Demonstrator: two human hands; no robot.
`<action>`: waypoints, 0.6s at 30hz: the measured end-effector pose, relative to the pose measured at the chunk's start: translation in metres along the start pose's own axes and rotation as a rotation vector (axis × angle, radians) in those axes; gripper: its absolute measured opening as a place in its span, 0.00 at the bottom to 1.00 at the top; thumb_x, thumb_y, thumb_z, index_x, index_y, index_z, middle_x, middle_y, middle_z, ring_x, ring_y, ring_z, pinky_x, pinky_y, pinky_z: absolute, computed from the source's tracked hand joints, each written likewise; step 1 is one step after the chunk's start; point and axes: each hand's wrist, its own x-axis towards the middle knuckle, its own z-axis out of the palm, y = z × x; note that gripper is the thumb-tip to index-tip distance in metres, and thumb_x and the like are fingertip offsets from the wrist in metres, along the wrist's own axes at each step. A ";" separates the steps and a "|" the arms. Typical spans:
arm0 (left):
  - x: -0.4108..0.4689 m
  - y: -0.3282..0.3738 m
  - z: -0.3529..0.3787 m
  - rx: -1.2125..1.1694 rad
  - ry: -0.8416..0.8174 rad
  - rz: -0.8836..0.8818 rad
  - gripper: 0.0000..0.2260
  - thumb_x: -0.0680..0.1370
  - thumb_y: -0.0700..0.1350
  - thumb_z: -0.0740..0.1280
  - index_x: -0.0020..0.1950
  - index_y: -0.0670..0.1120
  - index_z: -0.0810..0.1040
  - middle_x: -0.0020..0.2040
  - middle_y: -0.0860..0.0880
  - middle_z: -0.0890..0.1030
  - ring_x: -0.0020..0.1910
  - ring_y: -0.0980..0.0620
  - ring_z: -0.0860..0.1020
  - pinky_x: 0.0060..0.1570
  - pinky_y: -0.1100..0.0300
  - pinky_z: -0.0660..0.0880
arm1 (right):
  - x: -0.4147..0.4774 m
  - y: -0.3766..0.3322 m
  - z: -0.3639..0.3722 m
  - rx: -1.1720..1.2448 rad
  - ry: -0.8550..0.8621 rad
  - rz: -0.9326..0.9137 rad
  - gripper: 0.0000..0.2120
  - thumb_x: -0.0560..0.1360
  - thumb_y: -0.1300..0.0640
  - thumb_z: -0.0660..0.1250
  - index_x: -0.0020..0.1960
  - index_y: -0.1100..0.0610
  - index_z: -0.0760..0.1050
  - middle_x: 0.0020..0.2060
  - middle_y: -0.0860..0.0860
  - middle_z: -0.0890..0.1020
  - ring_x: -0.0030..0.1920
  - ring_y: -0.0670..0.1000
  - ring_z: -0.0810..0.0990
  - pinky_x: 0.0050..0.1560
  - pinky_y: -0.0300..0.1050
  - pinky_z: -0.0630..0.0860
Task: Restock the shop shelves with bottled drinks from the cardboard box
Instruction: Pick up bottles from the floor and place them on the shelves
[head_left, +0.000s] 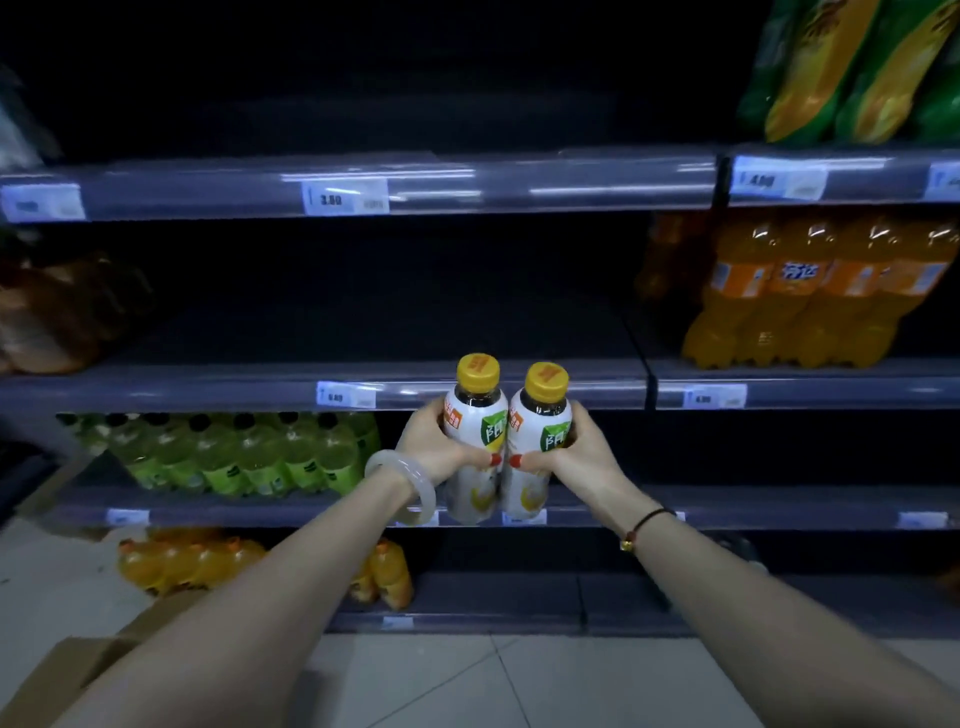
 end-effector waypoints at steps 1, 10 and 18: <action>0.007 -0.011 -0.003 0.005 -0.005 -0.006 0.27 0.60 0.34 0.78 0.56 0.47 0.76 0.46 0.52 0.83 0.45 0.57 0.80 0.39 0.65 0.75 | 0.006 0.010 0.007 -0.004 0.010 0.006 0.30 0.63 0.71 0.75 0.59 0.55 0.70 0.50 0.50 0.81 0.52 0.50 0.80 0.48 0.43 0.77; 0.076 -0.127 0.000 -0.076 0.005 -0.013 0.29 0.62 0.28 0.75 0.53 0.54 0.73 0.45 0.53 0.81 0.45 0.55 0.80 0.44 0.59 0.77 | 0.082 0.115 0.044 -0.062 0.040 -0.038 0.32 0.60 0.73 0.76 0.59 0.54 0.70 0.53 0.53 0.80 0.53 0.51 0.80 0.53 0.47 0.79; 0.137 -0.222 0.018 -0.082 0.068 0.109 0.32 0.62 0.28 0.76 0.60 0.50 0.71 0.47 0.58 0.80 0.45 0.63 0.78 0.41 0.71 0.74 | 0.146 0.208 0.063 -0.074 0.061 -0.157 0.32 0.60 0.72 0.76 0.57 0.54 0.69 0.50 0.48 0.80 0.51 0.46 0.80 0.53 0.44 0.77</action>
